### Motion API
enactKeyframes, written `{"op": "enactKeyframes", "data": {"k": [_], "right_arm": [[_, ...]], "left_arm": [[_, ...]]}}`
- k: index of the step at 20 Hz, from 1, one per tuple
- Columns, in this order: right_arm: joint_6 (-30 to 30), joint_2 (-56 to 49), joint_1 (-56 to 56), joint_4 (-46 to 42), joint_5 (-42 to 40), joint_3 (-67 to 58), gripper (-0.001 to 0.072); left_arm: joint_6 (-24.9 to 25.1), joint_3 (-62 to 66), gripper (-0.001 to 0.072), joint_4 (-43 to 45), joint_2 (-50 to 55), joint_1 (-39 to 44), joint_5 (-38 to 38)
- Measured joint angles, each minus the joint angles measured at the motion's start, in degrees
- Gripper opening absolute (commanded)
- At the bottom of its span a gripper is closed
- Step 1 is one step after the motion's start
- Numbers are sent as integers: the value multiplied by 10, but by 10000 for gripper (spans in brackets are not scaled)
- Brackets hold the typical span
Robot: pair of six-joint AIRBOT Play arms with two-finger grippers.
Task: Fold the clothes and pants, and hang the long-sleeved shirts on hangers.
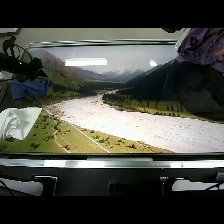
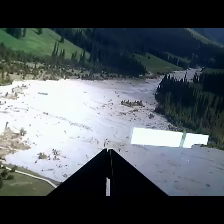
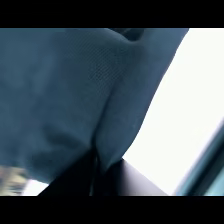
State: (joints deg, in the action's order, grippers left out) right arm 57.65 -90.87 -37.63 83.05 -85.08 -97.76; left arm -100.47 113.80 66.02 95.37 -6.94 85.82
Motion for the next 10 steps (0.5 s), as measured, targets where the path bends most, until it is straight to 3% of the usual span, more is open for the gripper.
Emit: {"op": "enactKeyframes", "data": {"k": [10], "right_arm": [[-22, 153, -1, -102, 37, 359, 33]], "left_arm": [[0, 0, 18, 0, 0, 0, 4]]}}
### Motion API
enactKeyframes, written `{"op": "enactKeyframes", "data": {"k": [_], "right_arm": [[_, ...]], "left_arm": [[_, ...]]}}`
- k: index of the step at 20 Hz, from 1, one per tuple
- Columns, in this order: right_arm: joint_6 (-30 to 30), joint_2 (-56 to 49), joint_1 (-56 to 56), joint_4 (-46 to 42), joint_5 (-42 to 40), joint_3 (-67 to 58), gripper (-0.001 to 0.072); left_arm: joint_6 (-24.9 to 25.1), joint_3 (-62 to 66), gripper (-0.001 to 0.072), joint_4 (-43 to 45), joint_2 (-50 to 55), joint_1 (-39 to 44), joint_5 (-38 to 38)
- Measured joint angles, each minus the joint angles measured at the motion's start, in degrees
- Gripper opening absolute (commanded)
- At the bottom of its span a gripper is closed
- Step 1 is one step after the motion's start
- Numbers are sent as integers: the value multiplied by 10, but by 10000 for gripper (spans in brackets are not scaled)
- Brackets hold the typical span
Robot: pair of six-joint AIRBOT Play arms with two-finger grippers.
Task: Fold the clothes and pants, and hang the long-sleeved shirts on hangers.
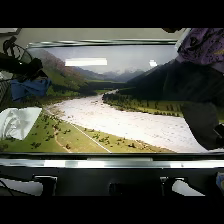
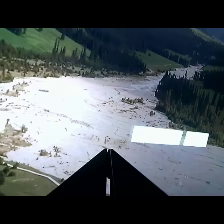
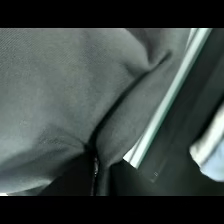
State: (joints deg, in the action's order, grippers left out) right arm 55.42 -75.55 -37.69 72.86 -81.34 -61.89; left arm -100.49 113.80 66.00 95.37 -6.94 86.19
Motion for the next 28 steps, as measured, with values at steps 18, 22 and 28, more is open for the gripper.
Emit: {"op": "enactKeyframes", "data": {"k": [18, 22, 28], "right_arm": [[12, 20, 0, -101, 11, 92, 475], [60, 20, 1, -51, 80, -2, 280], [228, 21, 84, 198, 230, -130, 123]], "left_arm": [[0, 0, 18, 0, 0, 0, 0], [0, 0, 19, 0, 0, 0, -1], [28, 0, 17, 12, -19, 0, -1]]}}
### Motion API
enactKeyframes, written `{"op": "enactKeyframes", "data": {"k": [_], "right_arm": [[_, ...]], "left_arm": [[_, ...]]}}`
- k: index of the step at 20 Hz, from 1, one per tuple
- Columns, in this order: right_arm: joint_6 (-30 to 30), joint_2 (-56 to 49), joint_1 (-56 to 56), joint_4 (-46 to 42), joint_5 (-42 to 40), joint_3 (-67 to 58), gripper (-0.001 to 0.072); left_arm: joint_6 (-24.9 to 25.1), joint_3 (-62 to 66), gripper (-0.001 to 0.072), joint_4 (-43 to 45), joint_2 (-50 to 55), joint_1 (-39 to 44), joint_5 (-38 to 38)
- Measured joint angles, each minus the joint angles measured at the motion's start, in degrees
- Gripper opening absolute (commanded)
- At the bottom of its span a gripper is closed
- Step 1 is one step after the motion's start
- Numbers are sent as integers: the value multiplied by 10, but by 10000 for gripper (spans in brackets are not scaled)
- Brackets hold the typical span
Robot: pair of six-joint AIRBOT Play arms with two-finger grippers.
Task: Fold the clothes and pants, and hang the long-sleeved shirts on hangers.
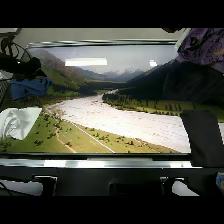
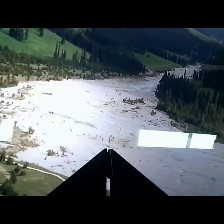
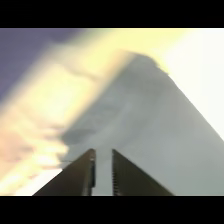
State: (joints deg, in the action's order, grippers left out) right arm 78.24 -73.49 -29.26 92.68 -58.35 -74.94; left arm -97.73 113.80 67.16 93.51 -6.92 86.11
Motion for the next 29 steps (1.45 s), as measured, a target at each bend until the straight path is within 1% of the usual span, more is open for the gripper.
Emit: {"op": "enactKeyframes", "data": {"k": [1, 2, 4, 7, 9, 12, 17, 23, 29], "right_arm": [[20, 0, 32, 14, 8, -7, 66], [37, -1, 71, 24, 14, -10, 34], [58, -1, 151, 32, 22, -12, 34], [73, -1, 272, 34, 26, -2, 34], [75, -1, 341, 34, 24, 5, 33], [77, -1, 416, 31, 22, 10, 34], [79, -1, 461, 15, 24, 12, 35], [79, -1, 470, -5, 17, 12, 34], [80, -1, 471, -8, 15, 12, 34]], "left_arm": [[9, -1, 17, 12, -7, 2, 0], [19, -3, 17, 28, -17, 3, -1], [45, -20, 17, 59, -43, 7, -3], [80, -84, 16, 85, -101, 9, -24], [93, -144, 17, 94, -148, 10, -45], [104, -232, 18, 104, -219, 10, -78], [111, -300, 20, 115, -283, 10, -98], [112, -315, 20, 123, -298, 10, -97], [112, -317, 20, 123, -300, 10, -97]]}}
